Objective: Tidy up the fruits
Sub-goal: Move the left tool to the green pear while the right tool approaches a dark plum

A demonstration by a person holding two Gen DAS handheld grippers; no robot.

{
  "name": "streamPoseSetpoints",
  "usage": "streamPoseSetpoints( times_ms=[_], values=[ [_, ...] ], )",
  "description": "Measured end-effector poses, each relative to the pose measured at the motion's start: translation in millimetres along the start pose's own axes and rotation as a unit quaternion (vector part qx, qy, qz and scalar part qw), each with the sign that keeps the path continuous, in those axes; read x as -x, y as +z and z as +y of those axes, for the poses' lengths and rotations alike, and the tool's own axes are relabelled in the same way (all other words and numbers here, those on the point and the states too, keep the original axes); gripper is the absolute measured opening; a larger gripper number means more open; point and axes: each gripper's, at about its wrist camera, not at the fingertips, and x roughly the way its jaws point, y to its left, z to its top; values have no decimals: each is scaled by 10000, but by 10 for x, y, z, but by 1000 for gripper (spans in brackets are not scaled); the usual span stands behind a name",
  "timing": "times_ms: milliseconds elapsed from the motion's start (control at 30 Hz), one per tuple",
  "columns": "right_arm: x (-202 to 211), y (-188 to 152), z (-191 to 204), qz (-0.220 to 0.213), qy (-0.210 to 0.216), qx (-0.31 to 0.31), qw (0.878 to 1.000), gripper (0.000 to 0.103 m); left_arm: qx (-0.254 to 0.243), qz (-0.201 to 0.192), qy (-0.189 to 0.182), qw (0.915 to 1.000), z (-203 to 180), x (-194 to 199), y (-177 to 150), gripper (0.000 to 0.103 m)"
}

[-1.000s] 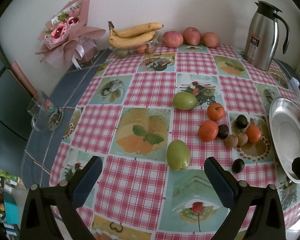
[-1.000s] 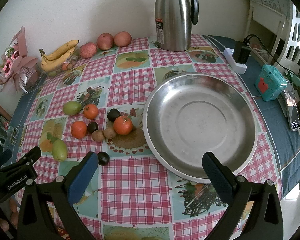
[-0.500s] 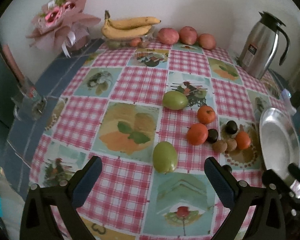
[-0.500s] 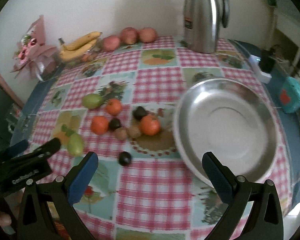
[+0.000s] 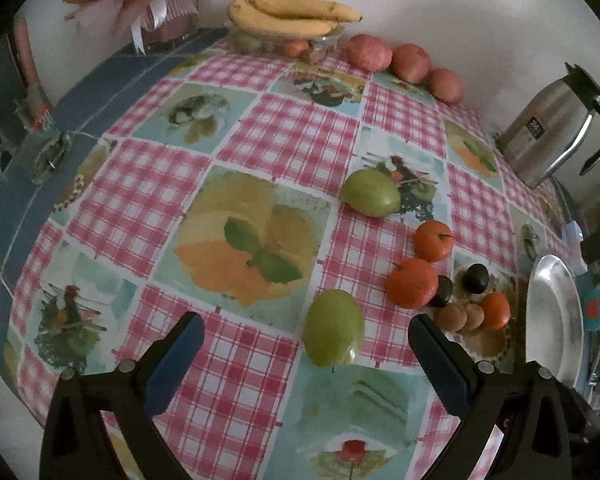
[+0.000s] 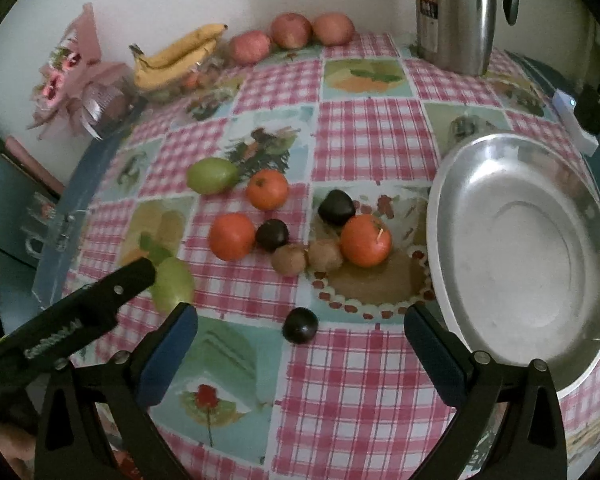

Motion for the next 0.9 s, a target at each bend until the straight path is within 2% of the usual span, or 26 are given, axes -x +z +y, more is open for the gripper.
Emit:
streamPoseSetpoints(
  times_ms=[100, 267, 367, 500, 600, 900],
  values=[
    [-106, 27, -53, 153, 37, -112, 9998, 100, -2, 116, 66, 9999, 7, -90, 14, 103],
    [-240, 63, -102, 343, -138, -143, 9992, 99, -225, 207, 400, 9987, -52, -203, 33, 103],
    [-365, 63, -131, 570, -133, -204, 9981, 99, -216, 409, 251, 9986, -77, -272, 43, 103],
    [-477, 54, -105, 763, -204, -134, 9968, 97, -478, 563, 371, 9966, -186, -348, 24, 103],
    [-519, 37, -111, 881, -206, -150, 9958, 97, -472, 749, 337, 9955, -205, -446, 24, 102],
    [-581, 23, -33, 956, -553, 77, 9939, 97, -401, 930, 408, 9940, -183, -622, 44, 100]
  ],
)
